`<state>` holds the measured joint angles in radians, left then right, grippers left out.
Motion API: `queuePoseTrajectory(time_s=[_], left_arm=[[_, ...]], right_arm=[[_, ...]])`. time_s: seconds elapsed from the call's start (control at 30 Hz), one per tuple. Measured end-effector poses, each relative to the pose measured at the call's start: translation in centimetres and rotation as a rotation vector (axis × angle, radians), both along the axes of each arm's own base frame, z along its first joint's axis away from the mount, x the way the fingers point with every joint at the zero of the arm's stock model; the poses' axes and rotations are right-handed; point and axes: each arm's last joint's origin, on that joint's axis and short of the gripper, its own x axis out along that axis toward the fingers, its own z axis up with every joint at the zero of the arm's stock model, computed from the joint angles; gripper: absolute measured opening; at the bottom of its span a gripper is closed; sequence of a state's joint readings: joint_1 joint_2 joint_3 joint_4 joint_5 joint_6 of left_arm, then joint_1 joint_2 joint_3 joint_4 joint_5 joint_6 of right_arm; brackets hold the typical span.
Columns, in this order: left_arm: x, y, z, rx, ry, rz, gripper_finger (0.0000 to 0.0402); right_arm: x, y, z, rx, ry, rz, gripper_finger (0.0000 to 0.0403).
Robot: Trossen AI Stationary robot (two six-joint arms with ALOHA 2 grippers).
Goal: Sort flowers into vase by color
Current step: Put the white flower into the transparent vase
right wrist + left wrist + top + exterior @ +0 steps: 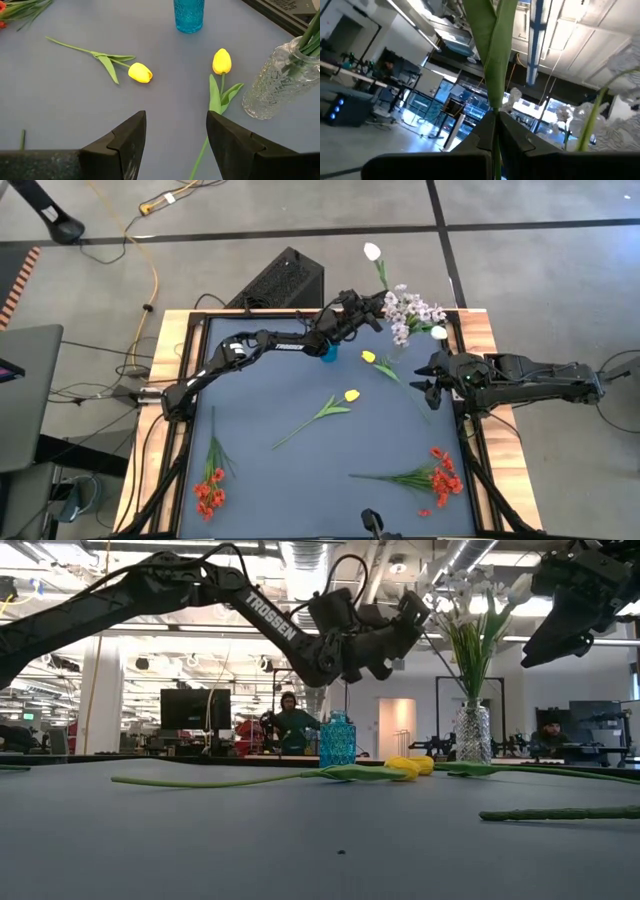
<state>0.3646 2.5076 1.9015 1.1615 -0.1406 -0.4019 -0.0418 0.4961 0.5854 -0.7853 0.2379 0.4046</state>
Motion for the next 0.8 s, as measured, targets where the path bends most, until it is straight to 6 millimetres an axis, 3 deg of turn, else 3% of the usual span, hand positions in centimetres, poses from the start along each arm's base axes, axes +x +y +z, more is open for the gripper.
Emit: queuePoseTrajectory(time_s=[0.8], left_arm=[[0.02,-0.02,0.01,0.099,0.059,0.054,0.0]], right_arm=[[0.0,0.0,0.0,0.0,0.0,0.0,0.0234]])
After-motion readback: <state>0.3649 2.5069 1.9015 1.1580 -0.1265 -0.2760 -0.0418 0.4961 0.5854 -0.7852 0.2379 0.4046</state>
